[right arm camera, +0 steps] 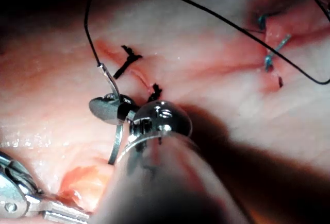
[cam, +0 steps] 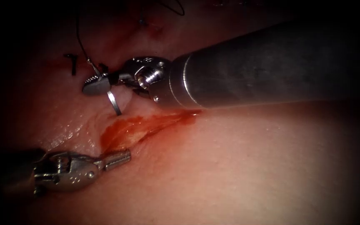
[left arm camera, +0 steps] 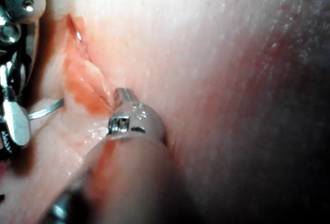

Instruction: Wound Closure

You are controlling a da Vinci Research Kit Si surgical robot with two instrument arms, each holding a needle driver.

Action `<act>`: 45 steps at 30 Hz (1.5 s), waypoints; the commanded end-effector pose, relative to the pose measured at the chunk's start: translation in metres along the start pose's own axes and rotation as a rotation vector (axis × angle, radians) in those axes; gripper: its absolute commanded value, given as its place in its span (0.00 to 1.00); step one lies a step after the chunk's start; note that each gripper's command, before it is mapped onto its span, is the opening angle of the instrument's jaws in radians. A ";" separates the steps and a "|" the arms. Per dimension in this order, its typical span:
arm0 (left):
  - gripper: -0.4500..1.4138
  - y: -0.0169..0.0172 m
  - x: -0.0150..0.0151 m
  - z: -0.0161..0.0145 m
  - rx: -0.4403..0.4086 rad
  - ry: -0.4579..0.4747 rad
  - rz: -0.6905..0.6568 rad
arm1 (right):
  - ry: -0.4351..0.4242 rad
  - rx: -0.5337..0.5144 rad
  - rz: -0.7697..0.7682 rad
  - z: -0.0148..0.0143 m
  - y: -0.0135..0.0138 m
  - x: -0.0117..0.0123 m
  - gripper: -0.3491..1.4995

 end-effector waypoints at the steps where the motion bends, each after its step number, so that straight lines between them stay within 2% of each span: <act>1: 0.12 0.0000 -0.0001 0.0008 0.001 0.001 -0.001 | -0.004 0.000 0.018 0.0010 0.0002 0.0004 0.00; 23: 0.10 -0.0001 -0.0002 0.0009 -0.001 0.000 -0.005 | -0.092 0.024 0.264 0.0009 -0.0012 -0.0031 0.00; 34: 0.10 -0.0002 -0.0006 0.0007 -0.001 0.000 -0.001 | -0.136 0.042 0.313 0.0010 -0.0014 -0.0060 0.00; 45: 0.08 -0.0002 -0.0007 0.0007 0.000 -0.002 -0.001 | -0.147 0.062 0.340 -0.0005 -0.0027 -0.0088 0.00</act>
